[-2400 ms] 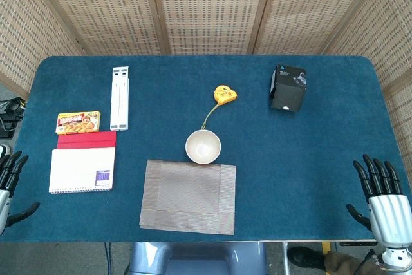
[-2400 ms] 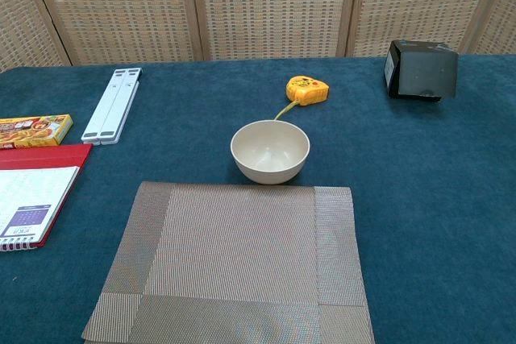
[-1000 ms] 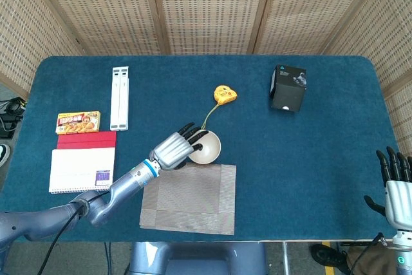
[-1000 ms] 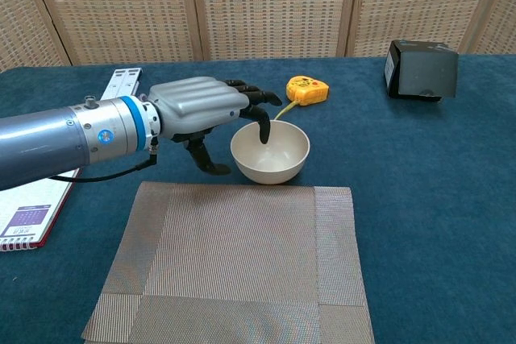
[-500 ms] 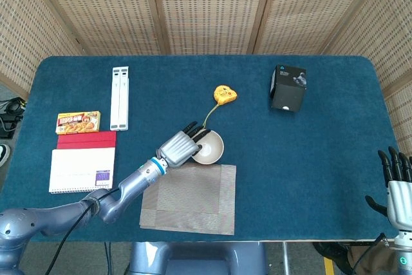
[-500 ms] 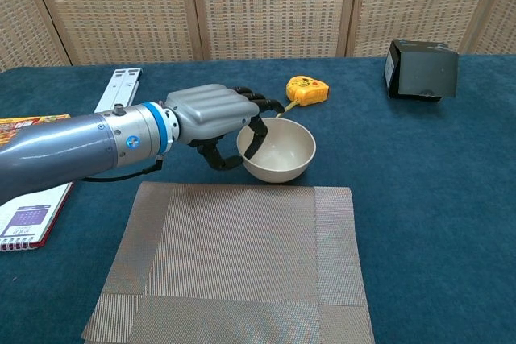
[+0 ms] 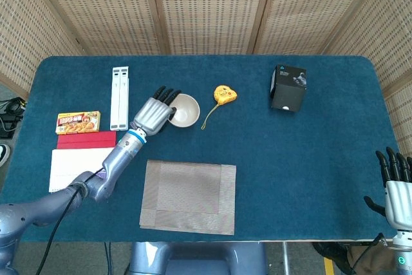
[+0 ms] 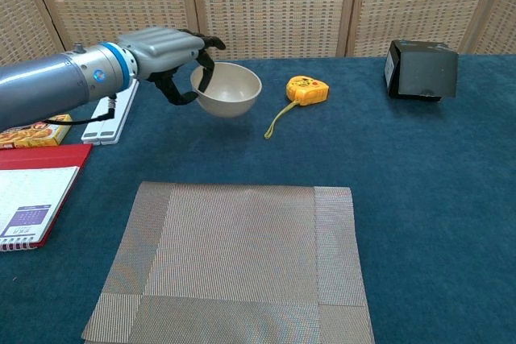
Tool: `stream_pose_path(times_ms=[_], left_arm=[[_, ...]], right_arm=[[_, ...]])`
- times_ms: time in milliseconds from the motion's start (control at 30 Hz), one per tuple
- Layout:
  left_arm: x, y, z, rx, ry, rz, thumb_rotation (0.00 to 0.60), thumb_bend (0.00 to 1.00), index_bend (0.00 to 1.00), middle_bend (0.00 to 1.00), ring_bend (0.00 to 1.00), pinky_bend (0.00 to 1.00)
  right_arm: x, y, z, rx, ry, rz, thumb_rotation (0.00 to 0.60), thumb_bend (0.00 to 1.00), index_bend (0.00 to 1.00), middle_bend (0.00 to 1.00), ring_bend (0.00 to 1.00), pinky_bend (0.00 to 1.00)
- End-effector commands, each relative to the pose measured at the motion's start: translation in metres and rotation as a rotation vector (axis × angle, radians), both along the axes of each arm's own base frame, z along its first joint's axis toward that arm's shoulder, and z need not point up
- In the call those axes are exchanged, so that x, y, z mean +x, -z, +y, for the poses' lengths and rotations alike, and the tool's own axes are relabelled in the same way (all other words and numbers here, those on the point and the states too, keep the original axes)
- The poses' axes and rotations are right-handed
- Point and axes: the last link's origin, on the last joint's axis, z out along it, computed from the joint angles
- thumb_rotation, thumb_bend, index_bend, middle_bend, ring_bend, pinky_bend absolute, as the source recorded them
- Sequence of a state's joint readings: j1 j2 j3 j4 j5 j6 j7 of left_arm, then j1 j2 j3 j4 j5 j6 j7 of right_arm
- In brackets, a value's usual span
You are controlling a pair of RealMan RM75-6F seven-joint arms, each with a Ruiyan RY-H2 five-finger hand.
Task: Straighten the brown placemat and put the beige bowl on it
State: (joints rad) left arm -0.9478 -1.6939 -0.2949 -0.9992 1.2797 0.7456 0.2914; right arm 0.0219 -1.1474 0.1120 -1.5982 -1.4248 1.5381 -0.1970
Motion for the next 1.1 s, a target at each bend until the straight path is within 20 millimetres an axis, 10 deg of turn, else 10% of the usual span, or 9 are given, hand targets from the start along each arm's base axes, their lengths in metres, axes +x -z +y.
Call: stream_pose_path(times_ms=[33,333,633,733,800,900,1100], left_arm=[[-0.024,-0.021,0.024,0.059,-0.112,-0.041,0.600,0.57,0.72,0.00,0.00,0.00],[-0.075,-0.028,0.049,0.091,-0.310,-0.123,0.600,0.56,0.70,0.00,0.00,0.00],[-0.086,-0.017,0.054,0.080,-0.370,-0.140,0.600,0.56,0.66,0.00,0.00,0.00],[-0.086,-0.018,0.054,0.059,-0.373,-0.152,0.600,0.46,0.38,0.00,0.00,0.00],[-0.084,-0.025,0.054,0.060,-0.349,-0.169,0.600,0.21,0.06,0.00,0.00,0.00],[-0.081,-0.036,0.052,0.066,-0.301,-0.194,0.600,0.01,0.00,0.00,0.00,0.00],[-0.071,-0.070,0.032,0.071,-0.129,-0.240,0.600,0.00,0.00,0.00,0.00,0.00]], right_arm=[[0.000,0.002,-0.001,0.010,0.002,-0.002,0.600,0.00,0.00,0.00,0.00,0.00],[0.000,0.006,-0.004,0.025,0.012,0.004,0.600,0.00,0.00,0.00,0.00,0.00],[-0.001,0.006,-0.004,0.025,0.014,0.002,0.600,0.00,0.00,0.00,0.00,0.00],[-0.002,0.005,-0.004,0.023,0.018,0.001,0.600,0.00,0.00,0.00,0.00,0.00],[-0.002,0.004,-0.004,0.021,0.018,-0.001,0.600,0.00,0.00,0.00,0.00,0.00],[-0.001,0.004,-0.004,0.019,0.014,-0.002,0.600,0.00,0.00,0.00,0.00,0.00],[0.001,0.004,-0.002,0.023,0.002,-0.004,0.600,0.00,0.00,0.00,0.00,0.00]])
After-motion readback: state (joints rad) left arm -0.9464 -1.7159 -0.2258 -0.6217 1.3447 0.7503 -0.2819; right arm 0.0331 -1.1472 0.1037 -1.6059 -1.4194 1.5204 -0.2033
